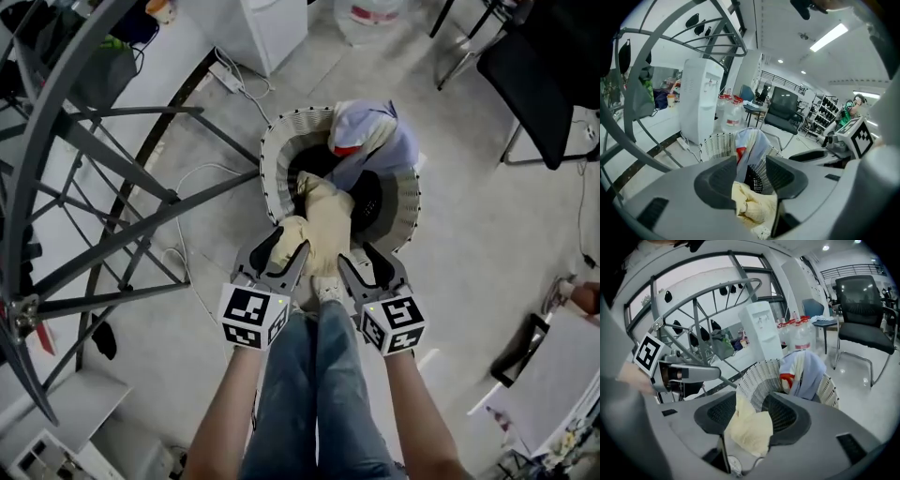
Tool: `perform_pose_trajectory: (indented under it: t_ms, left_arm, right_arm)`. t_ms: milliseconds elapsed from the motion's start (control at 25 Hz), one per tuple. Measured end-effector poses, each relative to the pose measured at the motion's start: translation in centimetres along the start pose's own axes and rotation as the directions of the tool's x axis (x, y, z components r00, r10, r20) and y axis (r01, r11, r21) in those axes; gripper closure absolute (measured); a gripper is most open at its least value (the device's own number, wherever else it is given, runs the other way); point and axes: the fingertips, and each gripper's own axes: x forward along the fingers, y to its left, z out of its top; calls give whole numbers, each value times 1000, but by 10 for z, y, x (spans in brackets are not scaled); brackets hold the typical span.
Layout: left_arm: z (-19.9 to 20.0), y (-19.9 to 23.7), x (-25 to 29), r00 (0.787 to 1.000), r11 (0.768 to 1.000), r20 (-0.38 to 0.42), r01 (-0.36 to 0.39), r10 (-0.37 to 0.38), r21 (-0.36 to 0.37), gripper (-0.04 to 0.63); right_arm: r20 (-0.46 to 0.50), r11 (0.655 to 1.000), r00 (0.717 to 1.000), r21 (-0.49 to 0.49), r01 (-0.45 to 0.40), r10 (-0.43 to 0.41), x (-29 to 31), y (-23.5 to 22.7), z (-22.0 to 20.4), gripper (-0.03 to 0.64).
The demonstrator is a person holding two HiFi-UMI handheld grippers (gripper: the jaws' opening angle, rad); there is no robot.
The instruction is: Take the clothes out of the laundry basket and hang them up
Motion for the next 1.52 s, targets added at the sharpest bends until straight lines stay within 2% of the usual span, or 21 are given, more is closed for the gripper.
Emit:
perform_pose_trajectory:
  t_ms: [160, 320, 440, 680, 880, 960, 1080, 1360, 1520]
  left_arm:
    - [-30, 2, 16, 999, 1000, -48, 2, -3, -11, 397]
    - [-44, 8, 21, 998, 1000, -65, -4, 3, -17, 397]
    - [-45, 13, 22, 998, 1000, -64, -5, 4, -28, 397]
    - [-45, 14, 22, 998, 999, -58, -8, 6, -35, 397]
    - [-50, 10, 21, 998, 999, -63, -5, 3, -43, 397]
    - [-52, 8, 19, 998, 999, -65, -5, 2, -46, 397]
    - [-53, 8, 16, 998, 999, -67, -4, 1, -47, 397]
    - [-55, 9, 13, 998, 999, -61, -11, 7, -52, 397]
    - [-52, 7, 10, 998, 999, -61, -11, 8, -42, 397]
  right_arm:
    - [-147, 992, 988, -106, -68, 52, 27, 1, -40, 416]
    - [-294, 961, 950, -216, -170, 102, 45, 9, -72, 417]
    - [-395, 934, 911, -267, -239, 120, 53, 10, -90, 416]
    - [-579, 857, 806, -349, -381, 122, 59, 7, -127, 417]
    - [-642, 822, 761, -386, -419, 87, 61, 8, -143, 423]
    - [-655, 811, 753, -401, -426, 72, 60, 9, -148, 439]
    - [-649, 807, 759, -423, -412, 48, 61, 8, -149, 494]
    - [-654, 781, 756, -460, -423, 24, 61, 6, -145, 565]
    - [-642, 810, 765, -423, -407, 49, 54, 9, -136, 598]
